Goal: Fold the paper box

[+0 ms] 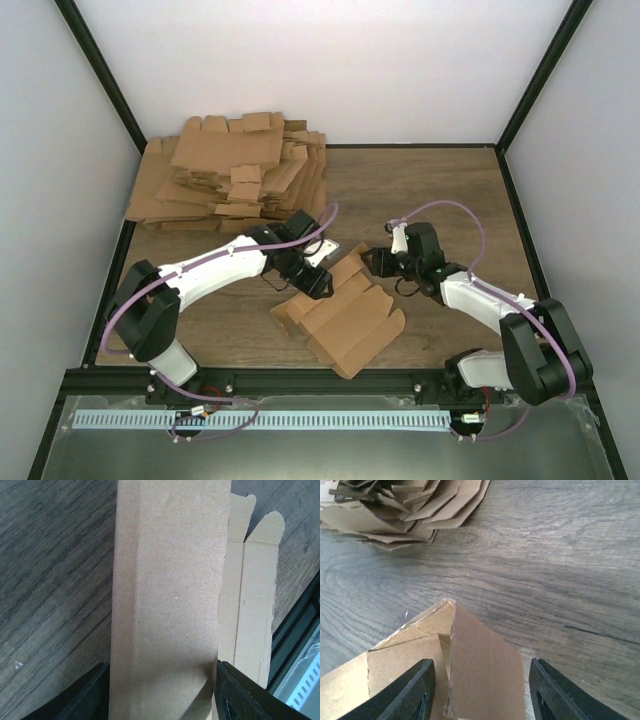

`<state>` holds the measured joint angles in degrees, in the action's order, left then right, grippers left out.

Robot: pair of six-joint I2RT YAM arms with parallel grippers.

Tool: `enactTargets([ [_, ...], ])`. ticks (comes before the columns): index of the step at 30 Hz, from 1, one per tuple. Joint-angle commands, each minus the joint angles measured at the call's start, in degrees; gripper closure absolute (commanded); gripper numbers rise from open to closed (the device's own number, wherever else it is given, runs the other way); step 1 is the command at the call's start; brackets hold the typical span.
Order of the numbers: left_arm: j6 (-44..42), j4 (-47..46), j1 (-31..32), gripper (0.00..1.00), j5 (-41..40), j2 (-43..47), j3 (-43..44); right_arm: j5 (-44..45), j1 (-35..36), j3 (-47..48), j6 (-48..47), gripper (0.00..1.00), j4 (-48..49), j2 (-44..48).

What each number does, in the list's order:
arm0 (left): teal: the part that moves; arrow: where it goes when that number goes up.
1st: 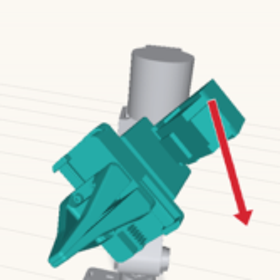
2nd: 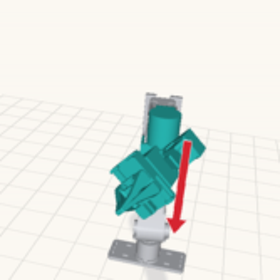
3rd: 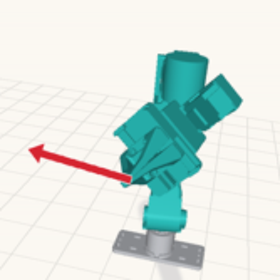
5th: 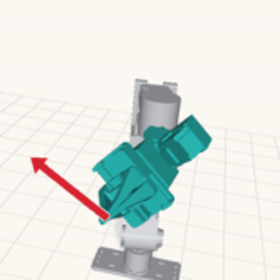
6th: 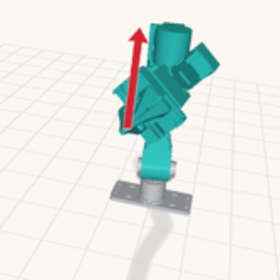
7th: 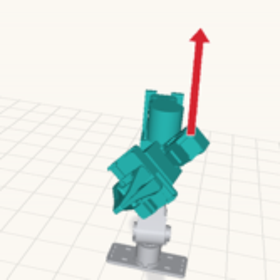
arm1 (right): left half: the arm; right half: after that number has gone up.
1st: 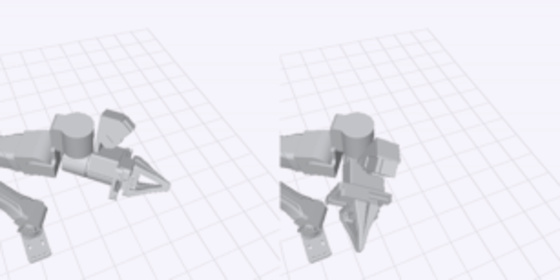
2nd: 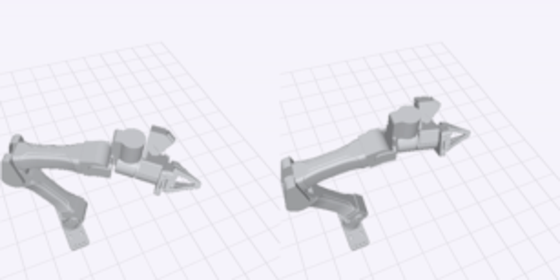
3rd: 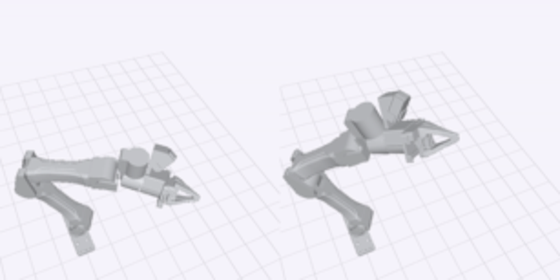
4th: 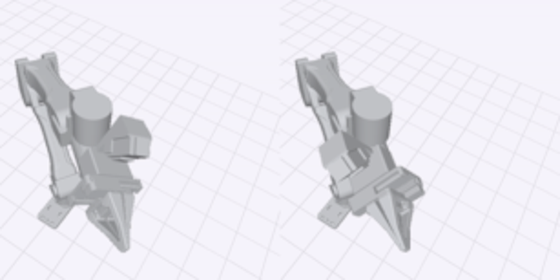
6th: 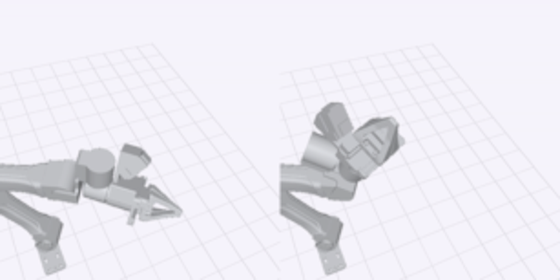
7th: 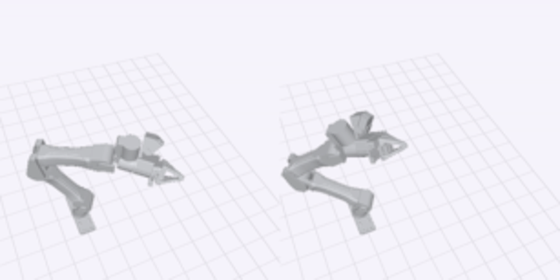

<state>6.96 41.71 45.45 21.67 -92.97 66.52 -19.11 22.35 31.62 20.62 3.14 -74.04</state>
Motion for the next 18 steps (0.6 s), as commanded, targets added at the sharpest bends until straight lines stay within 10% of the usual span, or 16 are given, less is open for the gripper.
enactTargets([
  [1,-0.5,-0.1,-0.2,0.44,-1.0,-1.1,0.3,0.9,1.1,-0.7,-1.2,0.51,0.2,-0.4],
  [18,1.1,-0.5,-0.1,0.43,-6.2,-0.9,1.4,2.1,3.1,-1.9,-0.8,0.95,-6.2,8.3],
])
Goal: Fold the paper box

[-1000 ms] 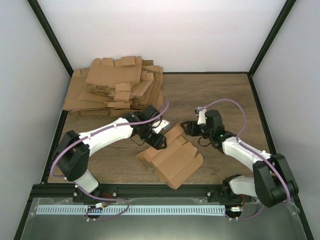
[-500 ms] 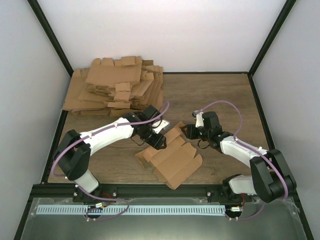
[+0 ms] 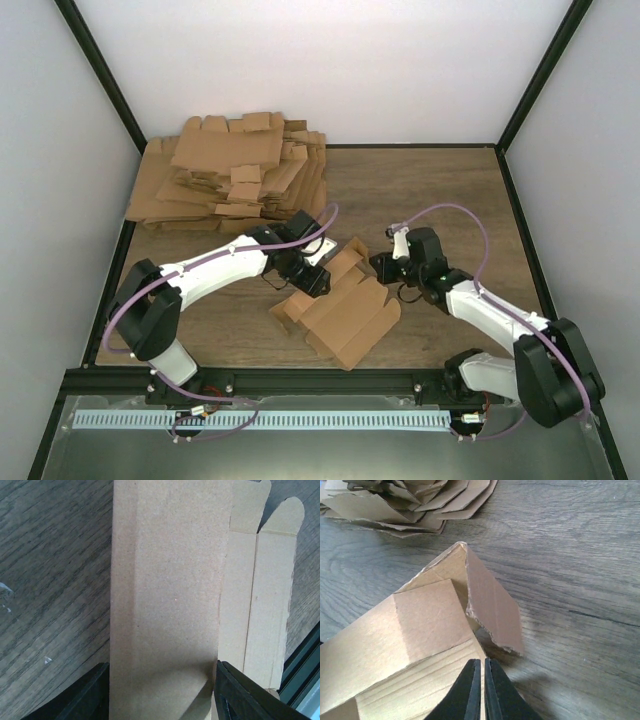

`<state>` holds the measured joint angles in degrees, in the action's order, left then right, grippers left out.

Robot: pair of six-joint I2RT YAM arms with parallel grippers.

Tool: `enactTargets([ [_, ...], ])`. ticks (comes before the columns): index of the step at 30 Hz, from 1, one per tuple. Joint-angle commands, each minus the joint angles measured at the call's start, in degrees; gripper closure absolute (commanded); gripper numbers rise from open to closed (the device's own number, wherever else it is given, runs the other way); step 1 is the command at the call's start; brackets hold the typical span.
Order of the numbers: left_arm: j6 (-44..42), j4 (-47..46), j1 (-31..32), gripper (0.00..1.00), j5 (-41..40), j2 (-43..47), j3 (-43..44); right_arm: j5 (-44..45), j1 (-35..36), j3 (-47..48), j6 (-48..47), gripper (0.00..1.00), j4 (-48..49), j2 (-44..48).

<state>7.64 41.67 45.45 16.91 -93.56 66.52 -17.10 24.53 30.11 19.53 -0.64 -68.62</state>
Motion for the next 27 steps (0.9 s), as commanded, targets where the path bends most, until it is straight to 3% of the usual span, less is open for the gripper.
enactTargets([
  [1,0.4,-0.4,-0.2,0.43,-1.3,-0.4,1.5,0.0,1.0,-0.5,0.4,0.95,-2.7,3.3],
  [3,0.3,-0.4,-0.1,0.44,-0.6,-0.5,1.6,0.8,1.0,-0.8,0.4,0.91,-3.2,3.8],
  [5,0.2,-0.3,-0.1,0.43,-0.1,-0.6,1.7,3.3,1.0,-0.8,0.2,0.66,-3.4,3.7],
  [7,0.1,0.1,-0.1,0.44,0.0,-0.6,1.9,4.6,1.0,-0.6,-0.6,0.61,-2.9,2.7],
  [27,-1.0,0.8,-0.1,0.44,0.8,-1.0,1.7,6.9,2.7,4.0,-3.0,0.65,9.3,-10.4],
])
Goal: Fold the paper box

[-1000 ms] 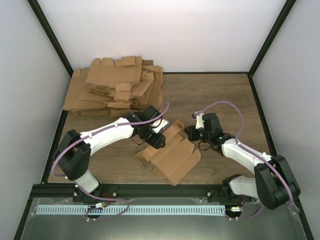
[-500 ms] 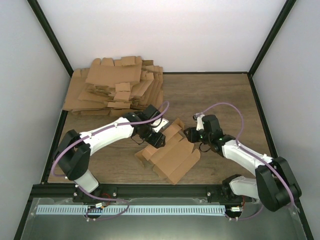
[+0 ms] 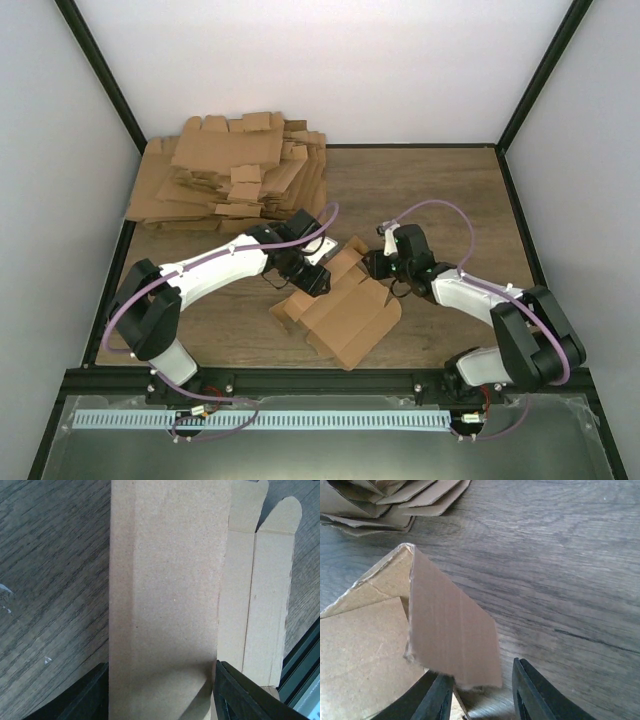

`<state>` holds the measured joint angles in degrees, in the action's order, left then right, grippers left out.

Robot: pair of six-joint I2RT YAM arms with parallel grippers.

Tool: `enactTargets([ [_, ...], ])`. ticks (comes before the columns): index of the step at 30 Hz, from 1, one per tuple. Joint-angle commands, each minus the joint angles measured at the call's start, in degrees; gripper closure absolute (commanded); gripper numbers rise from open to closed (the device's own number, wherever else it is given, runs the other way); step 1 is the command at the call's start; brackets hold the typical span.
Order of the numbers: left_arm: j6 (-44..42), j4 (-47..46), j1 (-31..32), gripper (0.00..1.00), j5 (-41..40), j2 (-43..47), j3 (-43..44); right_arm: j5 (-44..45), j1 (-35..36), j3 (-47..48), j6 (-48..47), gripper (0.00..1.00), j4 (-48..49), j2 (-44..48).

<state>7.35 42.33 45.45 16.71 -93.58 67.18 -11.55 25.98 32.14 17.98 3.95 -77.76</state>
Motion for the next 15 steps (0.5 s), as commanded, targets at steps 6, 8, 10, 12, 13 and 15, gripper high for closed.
enactTargets([
  [6,-1.1,-0.4,-0.1,0.44,1.4,-1.1,1.2,1.5,1.6,1.1,-1.7,0.66,10.3,-3.3],
  [8,-1.1,-0.2,-0.1,0.44,1.2,-1.1,1.3,2.1,1.8,1.0,-2.1,0.67,10.8,-3.4],
  [10,-1.1,-0.2,-0.1,0.44,1.1,-1.2,1.3,2.5,2.3,0.8,-2.5,0.74,11.2,-3.1],
  [12,-1.1,-0.2,-0.1,0.44,0.9,-1.2,1.3,2.7,2.6,0.5,-2.8,0.96,11.4,-3.0],
  [13,-1.1,-0.2,-0.1,0.45,0.8,-1.3,1.4,2.8,2.7,0.5,-2.7,0.99,11.3,-2.9],
  [15,-0.7,-0.3,-0.2,0.45,-0.1,-1.4,1.6,3.2,3.0,0.7,-2.5,0.99,10.0,-2.5],
])
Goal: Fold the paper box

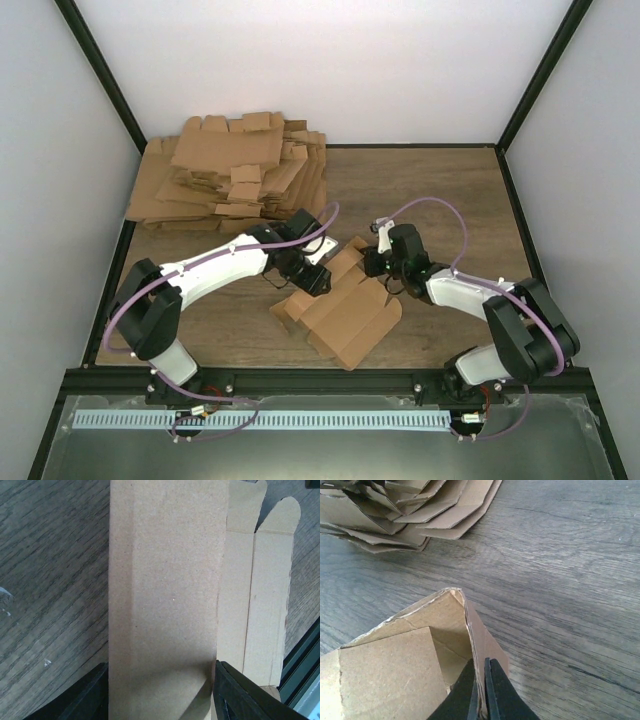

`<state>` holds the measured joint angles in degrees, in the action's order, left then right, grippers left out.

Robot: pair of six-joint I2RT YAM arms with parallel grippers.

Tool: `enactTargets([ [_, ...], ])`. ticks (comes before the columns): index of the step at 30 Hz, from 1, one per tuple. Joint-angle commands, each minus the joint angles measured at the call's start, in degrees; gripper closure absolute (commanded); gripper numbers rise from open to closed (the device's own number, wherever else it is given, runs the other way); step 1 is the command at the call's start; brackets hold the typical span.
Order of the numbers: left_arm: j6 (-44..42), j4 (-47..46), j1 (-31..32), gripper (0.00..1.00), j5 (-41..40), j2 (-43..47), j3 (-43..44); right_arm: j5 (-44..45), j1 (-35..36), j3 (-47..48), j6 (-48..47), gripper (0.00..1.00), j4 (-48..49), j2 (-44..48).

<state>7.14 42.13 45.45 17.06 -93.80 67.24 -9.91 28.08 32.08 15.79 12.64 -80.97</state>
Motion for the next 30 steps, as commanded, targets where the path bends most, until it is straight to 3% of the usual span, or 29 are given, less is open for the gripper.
enactTargets([
  [1,-0.2,-0.2,-0.2,0.45,-0.9,-1.2,1.6,2.3,1.2,0.8,-0.2,0.99,0.0,1.2],
  [11,1.2,-0.8,-1.4,0.45,-1.2,-1.0,2.0,5.5,2.4,-1.1,3.3,0.99,-11.2,8.8],
  [23,2.8,-2.2,-1.4,0.45,2.6,-1.5,3.0,5.8,5.3,-4.1,5.0,0.98,-11.2,9.6],
  [30,-0.2,-0.1,-1.4,0.45,3.3,-1.5,2.5,12.2,5.3,-2.2,7.6,0.78,-14.0,10.6],
])
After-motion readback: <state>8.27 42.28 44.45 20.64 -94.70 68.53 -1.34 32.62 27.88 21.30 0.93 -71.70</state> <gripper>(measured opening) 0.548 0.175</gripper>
